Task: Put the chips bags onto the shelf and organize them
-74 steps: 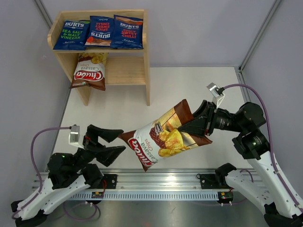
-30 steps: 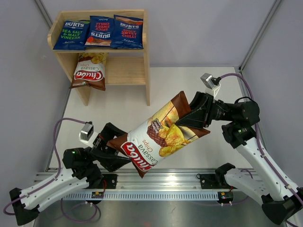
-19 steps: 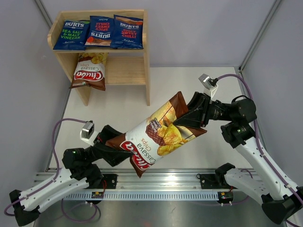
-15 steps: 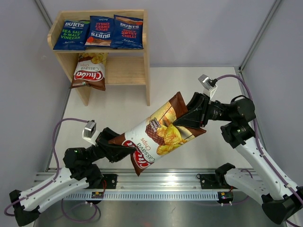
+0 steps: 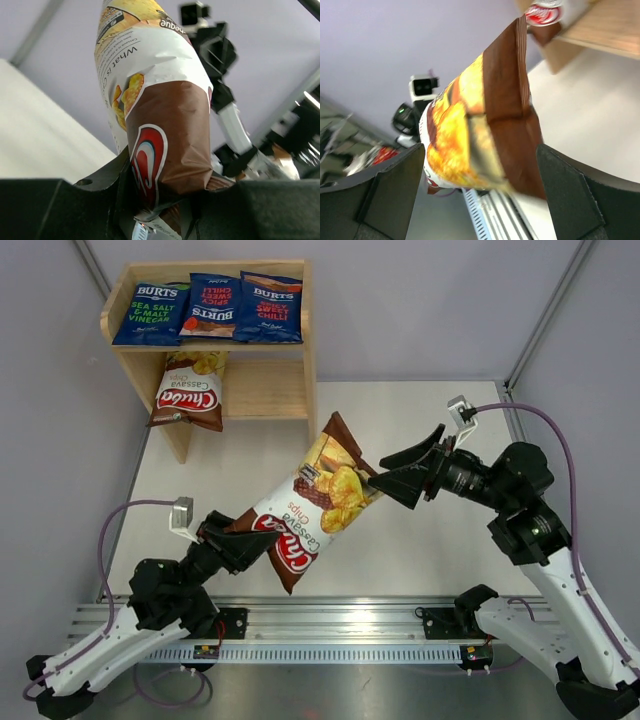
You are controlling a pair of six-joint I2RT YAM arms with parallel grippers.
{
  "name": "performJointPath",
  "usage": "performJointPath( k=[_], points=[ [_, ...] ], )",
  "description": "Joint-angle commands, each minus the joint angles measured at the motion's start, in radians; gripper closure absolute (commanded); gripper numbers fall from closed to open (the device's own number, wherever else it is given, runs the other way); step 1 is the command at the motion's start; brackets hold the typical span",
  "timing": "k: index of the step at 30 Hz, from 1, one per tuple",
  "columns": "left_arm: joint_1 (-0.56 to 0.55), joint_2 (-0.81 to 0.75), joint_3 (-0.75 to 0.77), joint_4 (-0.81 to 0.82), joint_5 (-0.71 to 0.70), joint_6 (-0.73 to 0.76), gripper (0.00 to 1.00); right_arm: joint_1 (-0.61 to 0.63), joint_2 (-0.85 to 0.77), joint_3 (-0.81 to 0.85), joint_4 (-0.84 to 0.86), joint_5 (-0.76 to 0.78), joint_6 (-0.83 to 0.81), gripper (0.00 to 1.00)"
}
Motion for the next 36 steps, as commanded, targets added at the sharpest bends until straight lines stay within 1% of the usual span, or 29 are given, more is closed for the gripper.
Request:
performJointPath(
  k=[1, 2, 3, 5, 6, 9, 11, 13, 16, 20, 22, 24, 26, 28, 30, 32, 33, 35, 36],
  points=[
    [-0.001, -0.071, -0.006, -0.146, -0.281, -0.049, 1.0, 0.002, -0.027, 0.086, -0.245, 0.27, -0.167, 0.01],
    [-0.001, -0.098, -0.009, -0.164, -0.302, -0.052, 1.0, 0.002, -0.032, 0.095, -0.283, 0.321, -0.178, 0.01],
    [-0.001, -0.127, -0.012, -0.186, -0.355, -0.062, 1.0, 0.001, -0.037, 0.098, -0.296, 0.338, -0.189, 0.01],
    [-0.001, -0.181, -0.013, -0.262, -0.416, -0.102, 1.0, 0.002, -0.053, 0.102, -0.325, 0.367, -0.215, 0.01],
    [-0.001, -0.201, -0.016, -0.288, -0.478, -0.116, 1.0, 0.001, -0.058, 0.099, -0.329, 0.37, -0.221, 0.01],
    [-0.001, -0.261, -0.017, -0.373, -0.57, -0.151, 1.0, 0.002, -0.076, 0.093, -0.343, 0.378, -0.229, 0.01],
    [-0.001, -0.244, 0.003, -0.389, -0.6, -0.155, 1.0, 0.002, -0.083, 0.092, -0.354, 0.387, -0.235, 0.01],
    [-0.001, -0.261, -0.009, -0.362, -0.615, -0.161, 1.0, 0.002, -0.089, 0.092, -0.36, 0.395, -0.239, 0.01],
    [-0.001, -0.26, 0.022, -0.4, -0.672, -0.158, 1.0, 0.002, -0.099, 0.09, -0.369, 0.4, -0.244, 0.0],
    [-0.001, -0.258, 0.098, -0.427, -0.741, -0.093, 1.0, 0.002, -0.104, 0.092, -0.38, 0.404, -0.253, 0.01],
    [0.0, -0.254, 0.149, -0.451, -0.801, -0.052, 1.0, 0.001, -0.104, 0.093, -0.382, 0.404, -0.255, 0.01],
    [-0.001, -0.24, 0.172, -0.423, -0.824, 0.003, 1.0, 0.001, -0.104, 0.092, -0.38, 0.403, -0.255, 0.01],
    [-0.001, -0.199, 0.184, -0.368, -0.806, 0.046, 1.0, 0.001, -0.103, 0.089, -0.373, 0.401, -0.255, 0.0],
    [-0.001, -0.156, 0.189, -0.308, -0.783, 0.059, 1.0, 0.001, -0.098, 0.087, -0.368, 0.4, -0.25, 0.01],
    [-0.001, -0.077, 0.189, -0.239, -0.763, 0.077, 1.0, 0.001, -0.095, 0.087, -0.36, 0.393, -0.245, 0.01],
    [-0.001, -0.04, 0.186, -0.201, -0.781, 0.085, 1.0, 0.002, -0.095, 0.087, -0.356, 0.384, -0.241, 0.0],
    [-0.001, -0.022, 0.166, -0.135, -0.787, 0.111, 1.0, 0.001, -0.096, 0.087, -0.354, 0.38, -0.235, 0.01],
    [-0.001, -0.01, 0.152, -0.07, -0.795, 0.141, 1.0, 0.002, -0.099, 0.09, -0.35, 0.357, -0.227, 0.0],
    [-0.001, 0.013, 0.143, -0.005, -0.79, 0.181, 1.0, 0.001, -0.101, 0.092, -0.346, 0.343, -0.219, 0.01]
  ],
)
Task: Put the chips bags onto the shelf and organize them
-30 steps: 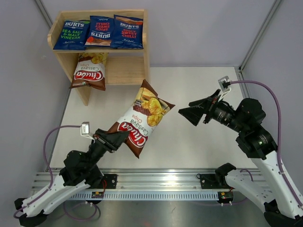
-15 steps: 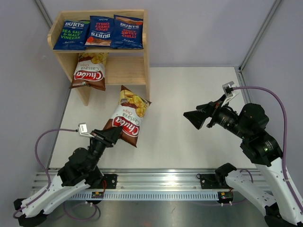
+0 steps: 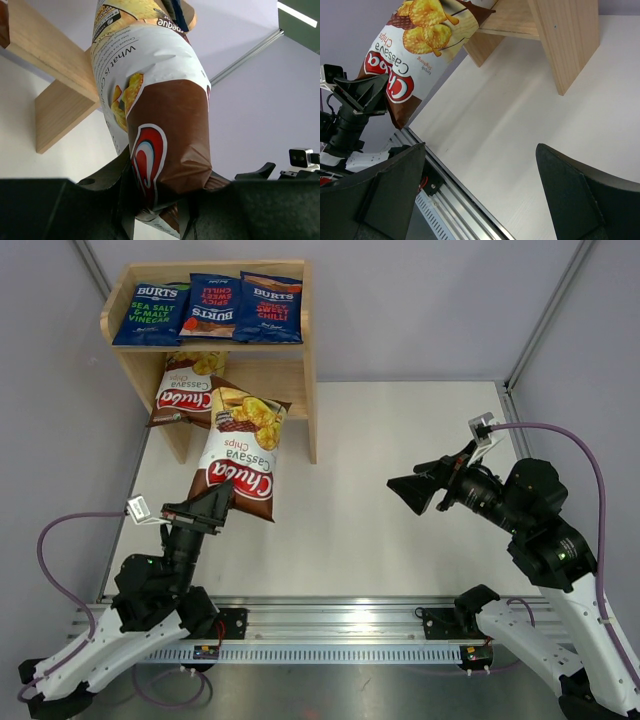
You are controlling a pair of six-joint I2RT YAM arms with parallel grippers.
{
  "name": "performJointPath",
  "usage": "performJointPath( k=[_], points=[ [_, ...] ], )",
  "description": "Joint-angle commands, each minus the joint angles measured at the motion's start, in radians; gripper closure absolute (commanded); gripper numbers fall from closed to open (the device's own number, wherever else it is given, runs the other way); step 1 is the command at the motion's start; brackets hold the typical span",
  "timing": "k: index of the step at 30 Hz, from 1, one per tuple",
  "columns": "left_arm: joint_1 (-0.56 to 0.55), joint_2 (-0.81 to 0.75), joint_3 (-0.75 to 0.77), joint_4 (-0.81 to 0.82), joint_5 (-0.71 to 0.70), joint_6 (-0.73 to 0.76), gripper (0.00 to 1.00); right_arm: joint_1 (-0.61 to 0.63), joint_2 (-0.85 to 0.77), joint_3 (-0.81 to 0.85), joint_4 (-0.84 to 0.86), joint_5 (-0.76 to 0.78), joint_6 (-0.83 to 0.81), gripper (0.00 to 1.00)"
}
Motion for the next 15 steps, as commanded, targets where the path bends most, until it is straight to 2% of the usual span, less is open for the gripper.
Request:
performJointPath(
  k=[1, 7, 13, 15],
  points=[
    [-0.002, 0.05, -0.001, 0.29, -0.04, 0.101, 1.0, 0.004, -0.003, 0.036, 0.049, -0.041, 0.015, 0.01],
    [0.007, 0.211, 0.04, 0.376, -0.037, 0.127, 1.0, 0.002, -0.015, 0.059, 0.056, -0.077, 0.03, 0.0],
    [0.075, 0.254, 0.028, 0.374, -0.032, 0.052, 1.0, 0.001, -0.061, 0.069, 0.055, -0.101, 0.049, 0.0],
    [0.122, 0.268, 0.011, 0.405, 0.024, 0.028, 1.0, 0.002, -0.07, 0.076, 0.052, -0.106, 0.049, 0.0]
  ],
)
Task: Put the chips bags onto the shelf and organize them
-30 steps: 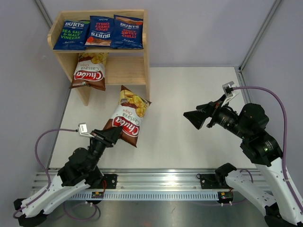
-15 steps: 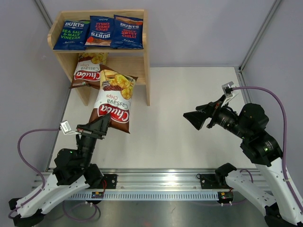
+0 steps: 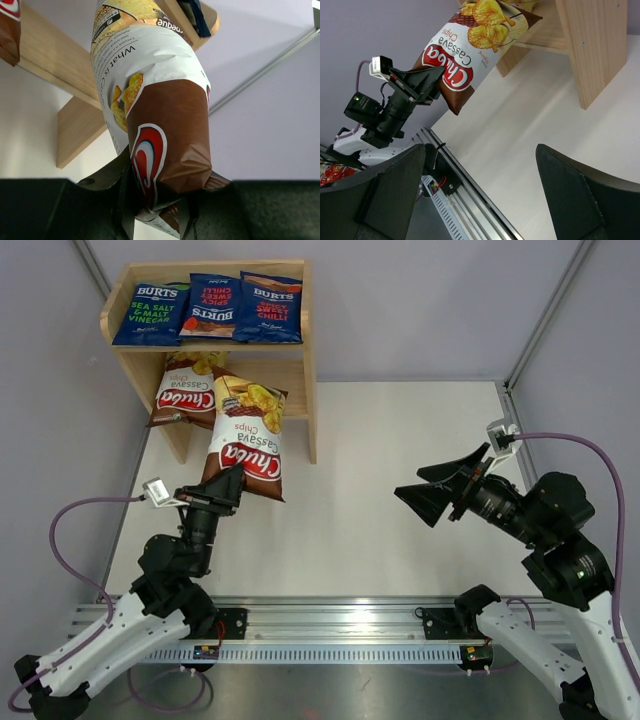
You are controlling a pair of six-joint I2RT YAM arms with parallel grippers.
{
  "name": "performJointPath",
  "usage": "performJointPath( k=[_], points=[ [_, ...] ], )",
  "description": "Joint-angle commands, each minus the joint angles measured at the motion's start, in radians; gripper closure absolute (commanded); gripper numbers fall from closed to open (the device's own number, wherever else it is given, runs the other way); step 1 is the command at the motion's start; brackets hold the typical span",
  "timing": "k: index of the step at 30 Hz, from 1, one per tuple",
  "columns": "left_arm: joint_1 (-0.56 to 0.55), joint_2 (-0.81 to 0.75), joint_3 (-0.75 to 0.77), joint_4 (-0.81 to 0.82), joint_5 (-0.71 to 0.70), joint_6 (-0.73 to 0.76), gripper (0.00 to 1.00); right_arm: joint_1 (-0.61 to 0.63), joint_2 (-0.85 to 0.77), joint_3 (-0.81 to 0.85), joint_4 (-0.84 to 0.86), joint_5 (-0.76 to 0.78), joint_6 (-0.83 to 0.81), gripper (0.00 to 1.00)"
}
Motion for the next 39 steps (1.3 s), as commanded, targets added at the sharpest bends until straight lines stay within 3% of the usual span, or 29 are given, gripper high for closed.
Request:
performJointPath(
  k=[1, 8, 15, 28, 39],
  points=[
    [0.065, 0.014, 0.013, 0.17, 0.044, -0.071, 1.0, 0.002, -0.021, 0.054, 0.031, -0.028, 0.01, 0.01],
    [0.37, 0.21, 0.02, 0.268, 0.389, -0.33, 1.0, 0.001, -0.037, 0.049, 0.045, -0.049, 0.025, 0.0],
    [0.414, 0.37, 0.077, 0.34, 0.448, -0.325, 1.0, 0.002, -0.058, 0.051, 0.04, -0.06, 0.024, 0.01],
    [0.542, 0.648, 0.155, 0.478, 0.494, -0.448, 0.98, 0.002, -0.073, 0.022, 0.048, -0.077, 0.019, 0.01],
    [0.544, 0.856, 0.272, 0.523, 0.48, -0.488, 0.94, 0.001, -0.066, -0.014, 0.08, -0.092, 0.013, 0.01]
  ],
)
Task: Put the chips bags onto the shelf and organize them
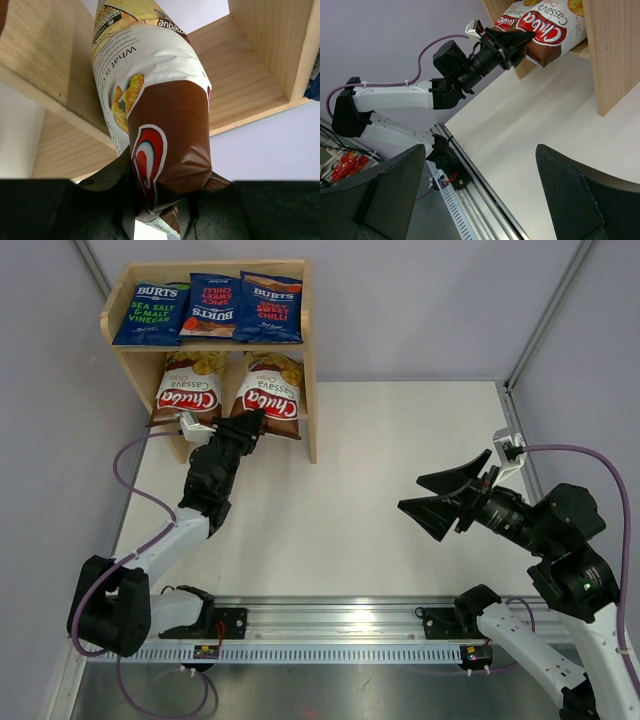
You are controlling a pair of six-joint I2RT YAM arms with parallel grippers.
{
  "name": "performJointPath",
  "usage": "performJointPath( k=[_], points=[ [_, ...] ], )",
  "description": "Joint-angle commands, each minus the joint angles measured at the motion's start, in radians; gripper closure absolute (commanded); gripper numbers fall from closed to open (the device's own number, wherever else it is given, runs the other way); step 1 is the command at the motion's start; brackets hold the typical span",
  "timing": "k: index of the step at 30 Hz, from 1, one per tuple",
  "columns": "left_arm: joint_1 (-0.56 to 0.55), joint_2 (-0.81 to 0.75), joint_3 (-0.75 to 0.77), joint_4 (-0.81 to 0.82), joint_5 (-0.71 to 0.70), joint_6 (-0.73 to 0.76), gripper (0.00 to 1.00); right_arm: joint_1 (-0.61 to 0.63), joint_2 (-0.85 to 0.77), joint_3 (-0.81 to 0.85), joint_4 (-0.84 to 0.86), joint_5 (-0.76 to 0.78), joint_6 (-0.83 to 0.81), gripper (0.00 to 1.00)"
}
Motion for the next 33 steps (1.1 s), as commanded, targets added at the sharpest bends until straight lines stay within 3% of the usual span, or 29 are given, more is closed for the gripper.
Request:
performJointPath(
  k=[1, 15, 33],
  points=[
    [0.003, 0.042, 0.078, 0.128, -0.016, -0.023, 0.94, 0.001, 0.001, -0.003, 0.057, -0.023, -0.005, 0.01],
    [0.001, 0.212, 0.176, 0.151, -0.062, -0.038, 0.92, 0.002, 0.015, -0.021, 0.087, -0.041, -0.014, 0.01],
    [-0.02, 0.295, 0.242, 0.071, -0.122, 0.025, 0.91, 0.002, 0.024, -0.07, 0.122, -0.055, -0.015, 0.01]
  ],
)
